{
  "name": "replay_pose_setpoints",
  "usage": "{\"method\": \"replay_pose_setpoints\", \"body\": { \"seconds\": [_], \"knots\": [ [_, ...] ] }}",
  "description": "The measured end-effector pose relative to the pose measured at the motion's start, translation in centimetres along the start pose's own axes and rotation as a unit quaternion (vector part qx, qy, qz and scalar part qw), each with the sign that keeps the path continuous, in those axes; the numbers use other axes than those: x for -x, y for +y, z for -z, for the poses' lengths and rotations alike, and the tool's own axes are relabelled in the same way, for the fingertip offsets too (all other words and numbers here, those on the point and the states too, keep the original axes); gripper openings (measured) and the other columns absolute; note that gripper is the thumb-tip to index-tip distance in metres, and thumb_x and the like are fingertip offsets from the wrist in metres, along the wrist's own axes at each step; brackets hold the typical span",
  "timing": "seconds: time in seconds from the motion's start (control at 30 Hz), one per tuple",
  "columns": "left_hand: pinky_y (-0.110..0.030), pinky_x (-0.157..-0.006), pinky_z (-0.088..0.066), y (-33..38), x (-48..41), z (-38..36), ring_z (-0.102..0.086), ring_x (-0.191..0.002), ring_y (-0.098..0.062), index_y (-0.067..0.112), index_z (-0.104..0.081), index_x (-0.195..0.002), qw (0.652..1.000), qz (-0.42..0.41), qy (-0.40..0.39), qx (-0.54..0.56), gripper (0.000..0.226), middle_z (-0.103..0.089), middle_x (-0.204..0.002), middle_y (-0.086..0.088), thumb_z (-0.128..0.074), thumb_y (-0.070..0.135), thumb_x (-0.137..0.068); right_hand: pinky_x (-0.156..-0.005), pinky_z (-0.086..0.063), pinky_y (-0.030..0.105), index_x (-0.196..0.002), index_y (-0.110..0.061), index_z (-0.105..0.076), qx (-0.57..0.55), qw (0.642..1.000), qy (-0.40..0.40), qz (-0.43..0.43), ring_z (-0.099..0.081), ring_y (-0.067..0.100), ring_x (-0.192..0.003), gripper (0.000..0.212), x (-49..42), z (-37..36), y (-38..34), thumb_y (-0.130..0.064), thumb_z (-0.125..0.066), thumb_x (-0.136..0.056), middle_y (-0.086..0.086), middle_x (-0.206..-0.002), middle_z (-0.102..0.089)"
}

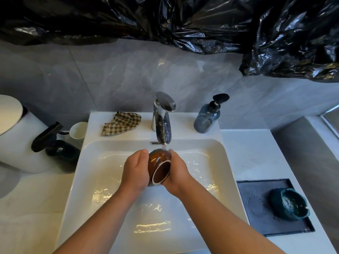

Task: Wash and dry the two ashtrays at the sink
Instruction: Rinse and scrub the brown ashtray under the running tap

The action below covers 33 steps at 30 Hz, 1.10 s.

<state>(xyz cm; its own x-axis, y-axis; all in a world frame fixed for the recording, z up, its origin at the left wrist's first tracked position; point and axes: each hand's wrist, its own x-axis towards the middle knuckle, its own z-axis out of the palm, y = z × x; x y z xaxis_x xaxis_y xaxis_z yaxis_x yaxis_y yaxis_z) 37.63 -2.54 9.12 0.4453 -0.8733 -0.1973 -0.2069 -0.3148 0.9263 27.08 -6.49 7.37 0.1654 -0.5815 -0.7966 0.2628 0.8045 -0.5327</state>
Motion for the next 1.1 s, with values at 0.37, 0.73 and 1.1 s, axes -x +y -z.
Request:
{"method": "replay_pose_setpoints", "body": {
  "seconds": [0.37,0.73,1.1],
  "knots": [
    [-0.035,-0.059,-0.038,-1.2,-0.3,0.1,-0.049,-0.062,-0.022,0.017,-0.046,-0.063,0.998,-0.038,-0.037,-0.031,0.041,-0.051,-0.061,-0.002,-0.033,0.046,-0.09,-0.067,-0.051,0.031,-0.111,-0.014,-0.066,0.226,0.958,0.017,0.179,-0.065,0.027,-0.1,0.037,0.5,-0.6,-0.5,-0.038,-0.039,-0.103,0.01,-0.104,-0.07],
    [-0.029,-0.065,-0.049,-0.3,-1.2,-0.8,-0.068,-0.067,-0.02,0.013,-0.067,-0.075,0.986,0.123,-0.056,0.102,0.041,-0.072,-0.071,-0.005,-0.046,0.035,-0.102,-0.074,-0.057,0.035,-0.092,-0.013,-0.069,0.124,0.989,0.036,0.072,-0.07,0.023,-0.077,0.033,-0.1,1.0,-1.8,-0.035,-0.047,-0.098,0.006,-0.074,-0.074],
    [-0.026,-0.059,-0.045,1.6,-1.4,-3.6,-0.066,-0.078,-0.02,0.019,-0.069,-0.086,0.994,0.089,-0.051,0.034,0.027,-0.072,-0.085,-0.004,-0.048,0.031,-0.098,-0.076,-0.058,0.04,-0.087,-0.013,-0.068,0.123,0.981,0.103,0.105,-0.07,0.031,-0.083,0.034,0.1,1.8,-2.2,-0.032,-0.042,-0.099,0.015,-0.084,-0.072]
  ]
}}
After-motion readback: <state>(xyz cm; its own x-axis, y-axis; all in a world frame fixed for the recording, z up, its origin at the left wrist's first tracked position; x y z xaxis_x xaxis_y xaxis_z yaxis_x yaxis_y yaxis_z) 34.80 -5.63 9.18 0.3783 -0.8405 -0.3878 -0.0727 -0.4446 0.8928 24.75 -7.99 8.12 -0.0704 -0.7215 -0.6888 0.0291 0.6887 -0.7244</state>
